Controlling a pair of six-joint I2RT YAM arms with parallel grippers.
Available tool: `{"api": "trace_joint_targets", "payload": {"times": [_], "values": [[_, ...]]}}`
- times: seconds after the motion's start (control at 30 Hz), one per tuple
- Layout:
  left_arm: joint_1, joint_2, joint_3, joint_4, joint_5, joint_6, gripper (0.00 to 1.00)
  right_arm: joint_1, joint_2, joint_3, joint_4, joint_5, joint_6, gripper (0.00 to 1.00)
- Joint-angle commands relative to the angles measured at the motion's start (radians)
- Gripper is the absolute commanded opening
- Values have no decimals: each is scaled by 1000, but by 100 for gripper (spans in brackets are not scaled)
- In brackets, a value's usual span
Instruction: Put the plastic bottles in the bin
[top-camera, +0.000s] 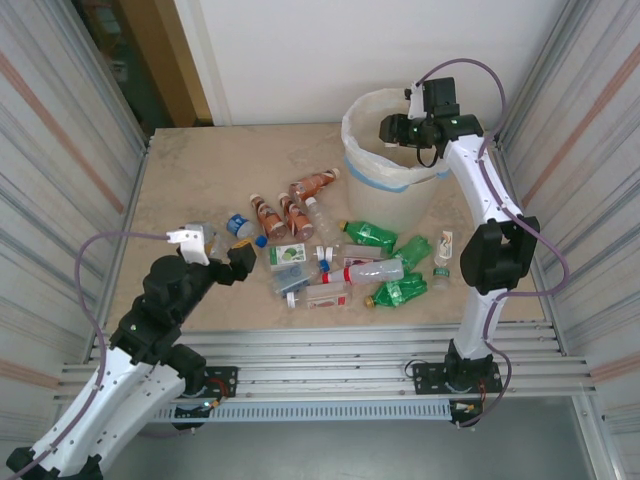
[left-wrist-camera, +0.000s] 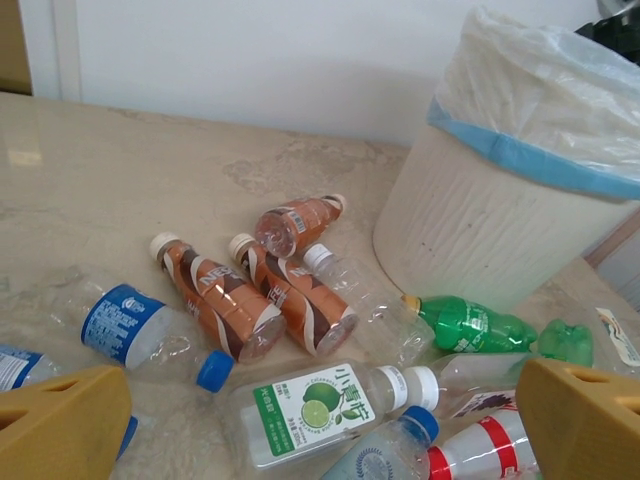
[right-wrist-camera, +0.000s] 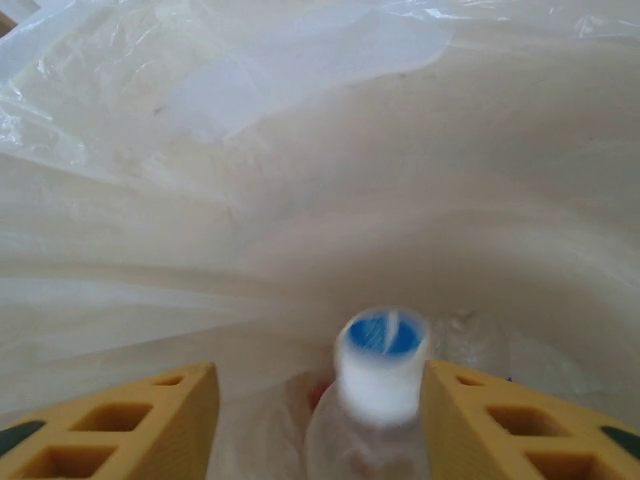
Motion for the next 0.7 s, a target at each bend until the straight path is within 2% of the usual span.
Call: {"api": "trace_joint_targets", "payload": {"times": [0.0, 0.23, 0.5, 0.67], "values": [[-3, 12, 27, -27, -47, -29, 99, -5, -56, 23, -13, 14, -28, 57], [51, 77, 45, -78, -65, -109, 99, -6, -145, 34, -32, 50, -49, 63], [234, 201, 35, -72, 43, -230, 99, -9, -308, -47, -49, 120, -86, 77], [346, 306, 35, -76, 82, -315, 99, -13, -433, -161, -41, 184, -96, 88]]}}
